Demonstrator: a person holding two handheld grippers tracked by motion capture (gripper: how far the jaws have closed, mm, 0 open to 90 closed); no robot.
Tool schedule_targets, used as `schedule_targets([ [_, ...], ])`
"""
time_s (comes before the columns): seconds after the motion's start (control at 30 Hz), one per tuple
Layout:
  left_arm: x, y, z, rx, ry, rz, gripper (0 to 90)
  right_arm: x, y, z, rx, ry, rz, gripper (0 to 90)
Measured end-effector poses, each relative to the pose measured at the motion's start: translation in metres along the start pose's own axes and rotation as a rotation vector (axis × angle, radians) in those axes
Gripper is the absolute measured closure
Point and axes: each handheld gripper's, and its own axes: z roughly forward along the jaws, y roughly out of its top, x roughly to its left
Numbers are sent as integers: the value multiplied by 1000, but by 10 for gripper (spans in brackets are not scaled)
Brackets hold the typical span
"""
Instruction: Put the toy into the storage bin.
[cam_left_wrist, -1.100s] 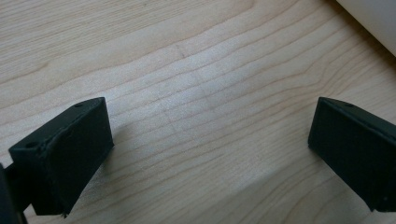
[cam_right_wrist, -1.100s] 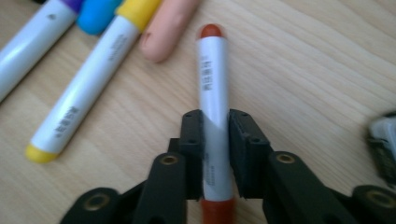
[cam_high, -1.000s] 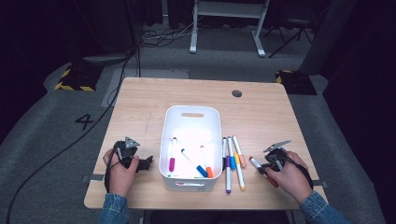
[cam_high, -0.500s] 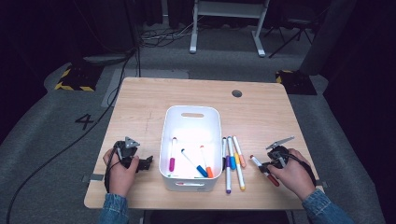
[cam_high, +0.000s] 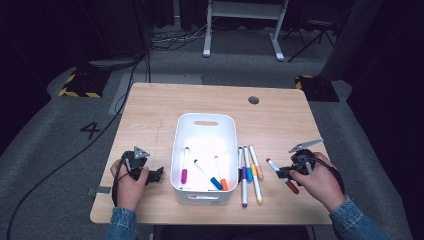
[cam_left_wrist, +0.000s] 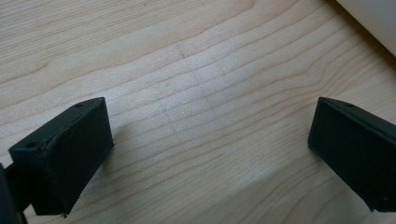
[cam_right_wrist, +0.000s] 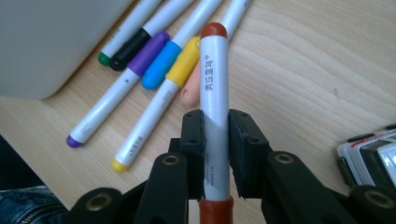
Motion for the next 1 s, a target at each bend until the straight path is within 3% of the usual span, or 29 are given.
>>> schedule_targets([
  [0.73, 0, 0, 0, -1, 0, 0, 0, 23, 29, -36, -106, 93, -55, 770],
  [1.0, 0, 0, 0, 0, 0, 0, 0, 42, 50, -44, -130, 133, -108, 769],
])
